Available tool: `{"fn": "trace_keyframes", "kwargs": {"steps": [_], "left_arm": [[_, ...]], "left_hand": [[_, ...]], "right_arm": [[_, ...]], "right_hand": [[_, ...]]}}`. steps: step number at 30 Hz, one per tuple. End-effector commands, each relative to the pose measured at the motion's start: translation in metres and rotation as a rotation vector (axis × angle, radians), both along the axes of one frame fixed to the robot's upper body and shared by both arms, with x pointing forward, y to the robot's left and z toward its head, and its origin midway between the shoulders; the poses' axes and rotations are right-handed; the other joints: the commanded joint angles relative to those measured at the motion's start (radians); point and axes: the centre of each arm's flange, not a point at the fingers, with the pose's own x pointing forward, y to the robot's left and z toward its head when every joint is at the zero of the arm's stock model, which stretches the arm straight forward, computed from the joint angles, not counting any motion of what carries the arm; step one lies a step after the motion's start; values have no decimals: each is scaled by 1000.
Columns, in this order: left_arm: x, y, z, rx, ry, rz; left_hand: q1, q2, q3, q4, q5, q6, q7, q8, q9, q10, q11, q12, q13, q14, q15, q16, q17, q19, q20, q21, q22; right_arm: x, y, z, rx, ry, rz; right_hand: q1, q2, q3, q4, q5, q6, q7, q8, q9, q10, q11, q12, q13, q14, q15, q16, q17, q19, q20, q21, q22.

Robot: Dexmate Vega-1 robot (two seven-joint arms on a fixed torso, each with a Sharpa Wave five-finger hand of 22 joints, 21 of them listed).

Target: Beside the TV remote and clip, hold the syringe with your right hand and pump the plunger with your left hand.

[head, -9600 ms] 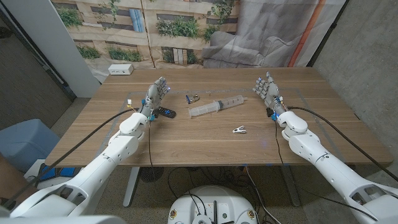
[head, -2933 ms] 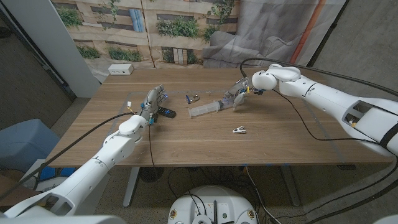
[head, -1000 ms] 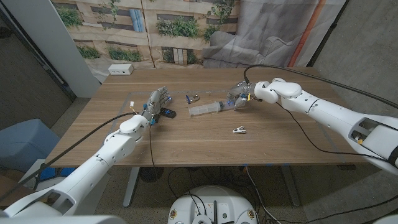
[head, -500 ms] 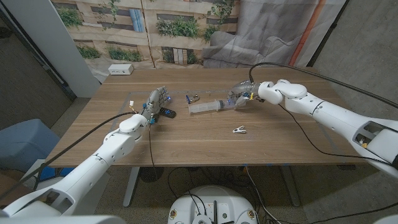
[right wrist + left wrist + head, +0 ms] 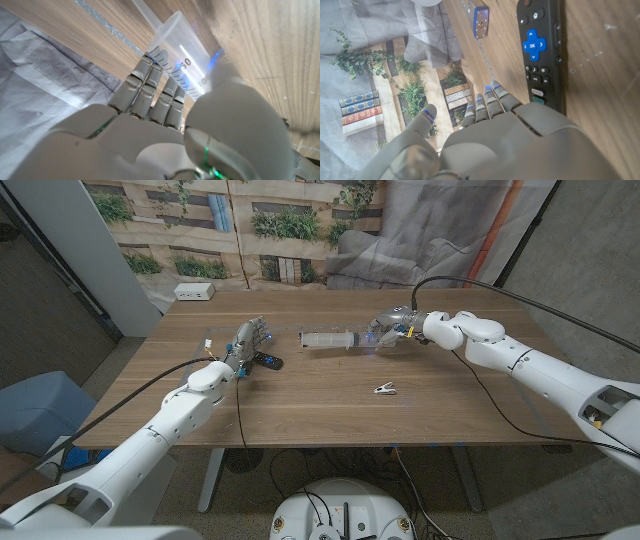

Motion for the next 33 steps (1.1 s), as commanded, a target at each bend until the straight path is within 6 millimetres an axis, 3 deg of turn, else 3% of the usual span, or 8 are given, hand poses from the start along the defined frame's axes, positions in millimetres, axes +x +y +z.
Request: {"fn": "trace_keyframes", "kwargs": {"steps": [1, 10, 21, 33], "left_arm": [[-12, 21, 19, 48, -12, -1], [-21, 36, 41, 130, -30, -11], [-58, 30, 80, 271, -95, 22], [-98, 23, 97, 370, -139, 68]], "left_hand": [[-9, 65, 7, -4, 1, 4, -3, -3, 1, 2, -8, -1, 1, 2, -4, -2, 5, 8, 3, 4, 4], [-9, 66, 10, -5, 1, 0, -3, -4, 1, 0, -9, -2, 1, -1, -5, -4, 4, 11, 2, 4, 4], [-6, 66, 16, -10, 1, 6, 1, -2, 1, 3, -11, -1, 1, -2, -5, -5, 3, 16, -1, 5, 4], [-4, 66, 19, -13, 1, 5, 0, -3, 1, 1, -11, -2, 1, -6, -6, -7, 3, 17, -1, 4, 4]], "right_arm": [[-18, -4, 2, 217, -40, -1], [-32, 0, 3, 374, -58, 15], [-51, -7, 7, 492, -76, 62], [-64, -25, 1, 570, -82, 75]], "right_hand": [[55, 144, 17, 22, 3, 52, -40, -1, 5, 30, -17, -4, 1, 11, -117, -4, 2, 8, -86, 7, 3], [47, 143, 13, 21, 2, 53, -40, -6, 5, 35, -17, -7, 2, 17, -117, -9, 4, 11, -86, 9, 4], [41, 142, 10, 19, 1, 55, -37, -13, 5, 36, -16, -12, 2, 20, -117, -14, 6, 12, -87, 10, 4], [25, 141, 3, 23, 0, 49, -29, -26, 6, 29, -14, -20, 3, 11, -111, -29, 6, 6, -87, 8, 4]]}}
